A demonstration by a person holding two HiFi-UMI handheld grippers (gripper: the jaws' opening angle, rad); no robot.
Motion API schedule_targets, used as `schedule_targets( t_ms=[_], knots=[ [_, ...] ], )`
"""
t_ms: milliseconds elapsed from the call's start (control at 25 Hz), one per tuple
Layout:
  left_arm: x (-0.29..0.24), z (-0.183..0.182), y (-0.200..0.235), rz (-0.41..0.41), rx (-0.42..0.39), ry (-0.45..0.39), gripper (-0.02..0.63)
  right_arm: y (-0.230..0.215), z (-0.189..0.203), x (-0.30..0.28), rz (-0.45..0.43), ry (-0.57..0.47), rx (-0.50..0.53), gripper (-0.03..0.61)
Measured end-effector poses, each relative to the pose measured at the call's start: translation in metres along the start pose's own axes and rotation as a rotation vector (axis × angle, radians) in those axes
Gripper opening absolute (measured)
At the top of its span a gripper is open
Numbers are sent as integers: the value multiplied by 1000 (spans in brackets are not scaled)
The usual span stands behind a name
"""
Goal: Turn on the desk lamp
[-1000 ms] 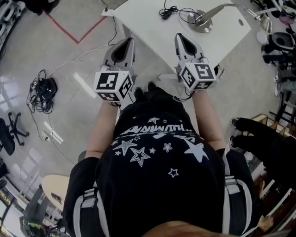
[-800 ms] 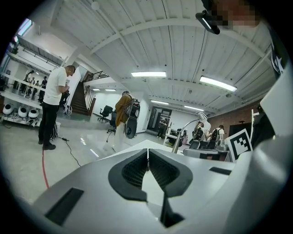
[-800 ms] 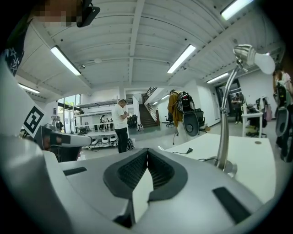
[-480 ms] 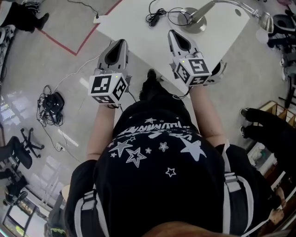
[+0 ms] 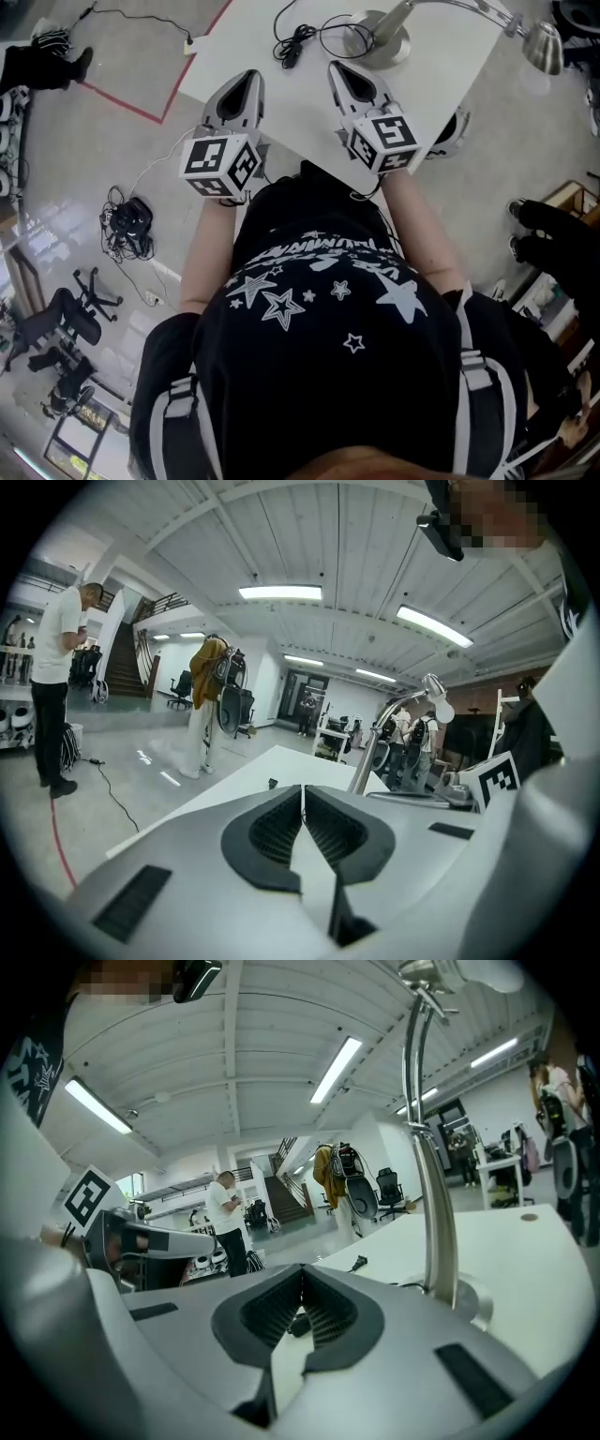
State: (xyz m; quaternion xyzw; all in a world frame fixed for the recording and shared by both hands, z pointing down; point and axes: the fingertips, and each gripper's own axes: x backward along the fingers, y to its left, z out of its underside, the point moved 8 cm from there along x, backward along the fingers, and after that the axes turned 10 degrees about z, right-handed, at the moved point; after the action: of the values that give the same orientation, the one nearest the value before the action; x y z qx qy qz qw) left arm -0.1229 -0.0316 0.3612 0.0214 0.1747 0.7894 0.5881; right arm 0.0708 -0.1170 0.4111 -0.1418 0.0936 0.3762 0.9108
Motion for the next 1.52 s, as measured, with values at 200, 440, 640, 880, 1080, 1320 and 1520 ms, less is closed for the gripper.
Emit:
schedule_targets(
  t_ms=[200, 440, 640, 880, 1080, 1320, 1520],
  knots=[
    [-9, 1, 4, 27, -26, 63, 17, -6, -5, -6, 11, -7, -9, 5],
    [-24, 3, 14, 103, -53, 133, 18, -10, -14, -17, 56, -22, 0, 5],
    [-45, 14, 27, 182, -52, 205, 18, -16, -16, -25, 120, -10, -6, 5],
    [-57, 32, 43, 283, -51, 296, 18, -7, -16, -36, 208, -6, -17, 5],
    [-61, 45, 51, 351, -70, 367, 20, 3, -16, -39, 263, -6, -20, 5],
    [-75, 60, 56, 415, -104, 465, 20, 11, -14, -40, 335, 12, -20, 5],
    [-86, 70, 52, 479, -112, 534, 96, 14, -12, -37, 372, 22, -31, 5]
  ],
)
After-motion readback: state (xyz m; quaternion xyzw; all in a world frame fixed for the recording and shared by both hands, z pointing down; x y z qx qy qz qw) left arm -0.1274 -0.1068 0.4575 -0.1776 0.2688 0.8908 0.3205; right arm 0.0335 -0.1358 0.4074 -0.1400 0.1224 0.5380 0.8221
